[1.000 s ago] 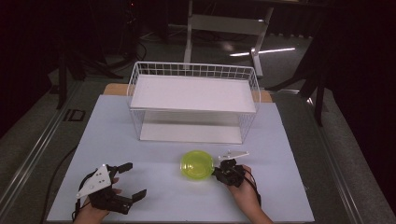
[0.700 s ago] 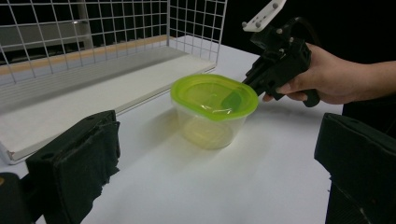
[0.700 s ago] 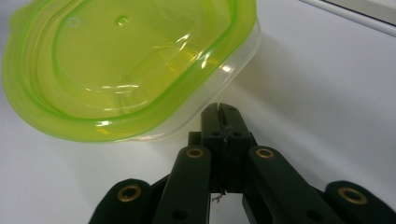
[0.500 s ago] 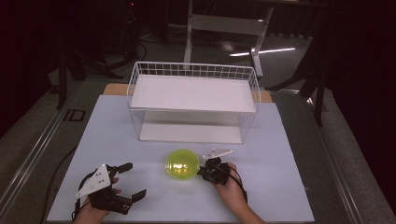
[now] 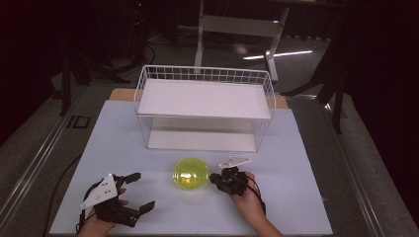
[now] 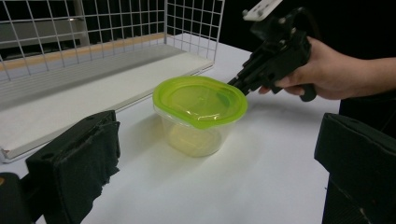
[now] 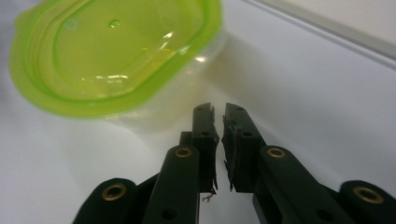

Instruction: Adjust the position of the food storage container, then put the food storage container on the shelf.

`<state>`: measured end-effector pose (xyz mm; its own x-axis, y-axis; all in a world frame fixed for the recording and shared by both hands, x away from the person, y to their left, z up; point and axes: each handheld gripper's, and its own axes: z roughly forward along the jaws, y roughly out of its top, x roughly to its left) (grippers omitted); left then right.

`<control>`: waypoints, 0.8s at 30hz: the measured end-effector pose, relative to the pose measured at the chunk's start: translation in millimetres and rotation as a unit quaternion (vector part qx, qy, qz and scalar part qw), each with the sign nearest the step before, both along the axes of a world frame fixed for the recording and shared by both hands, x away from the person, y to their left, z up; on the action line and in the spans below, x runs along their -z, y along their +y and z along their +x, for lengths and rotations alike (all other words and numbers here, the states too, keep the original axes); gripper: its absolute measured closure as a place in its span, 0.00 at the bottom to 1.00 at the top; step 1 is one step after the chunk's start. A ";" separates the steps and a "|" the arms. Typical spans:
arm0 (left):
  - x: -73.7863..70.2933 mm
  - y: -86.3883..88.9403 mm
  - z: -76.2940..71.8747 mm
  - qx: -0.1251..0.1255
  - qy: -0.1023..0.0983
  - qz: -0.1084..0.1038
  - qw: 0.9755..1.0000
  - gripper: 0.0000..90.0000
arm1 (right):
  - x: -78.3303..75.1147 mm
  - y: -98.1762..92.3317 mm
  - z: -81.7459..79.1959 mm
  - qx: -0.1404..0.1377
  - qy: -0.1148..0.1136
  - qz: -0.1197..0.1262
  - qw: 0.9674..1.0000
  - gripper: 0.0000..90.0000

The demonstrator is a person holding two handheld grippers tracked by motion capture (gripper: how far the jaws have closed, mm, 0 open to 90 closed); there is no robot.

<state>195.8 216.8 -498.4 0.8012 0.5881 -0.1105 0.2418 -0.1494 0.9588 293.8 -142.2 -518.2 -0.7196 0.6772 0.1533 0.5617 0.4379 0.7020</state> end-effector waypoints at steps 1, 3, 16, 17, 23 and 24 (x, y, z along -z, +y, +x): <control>0.7 -0.7 0.3 0.004 0.002 -0.005 1.000 0.01 | -2.3 -4.5 -2.0 0.005 -0.002 0.005 1.000 0.89; 1.4 -2.1 0.6 0.008 0.005 -0.003 1.000 0.01 | -10.2 -14.6 -9.0 0.008 -0.014 0.009 1.000 0.81; -18.5 -12.6 8.4 0.012 -0.006 0.010 1.000 0.01 | -40.4 -24.3 -35.6 -0.008 -0.059 0.052 0.997 0.18; -20.3 -12.7 9.8 0.011 -0.002 0.009 1.000 0.01 | -41.5 -23.6 -35.4 -0.012 -0.060 0.062 0.996 0.16; -27.7 -16.4 19.4 0.008 0.044 0.012 0.999 0.01 | -46.5 -17.3 -33.9 -0.023 -0.070 0.052 0.996 0.17; -28.6 -17.6 20.9 0.006 0.046 0.014 0.999 0.01 | -47.1 -17.4 -31.8 -0.019 -0.067 0.061 0.996 0.17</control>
<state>216.8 199.1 -469.8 0.7949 0.5831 -0.1675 0.3269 -0.1792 0.9279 262.0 -159.6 -471.2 -0.7643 0.6309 0.1332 0.4438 0.3648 0.8185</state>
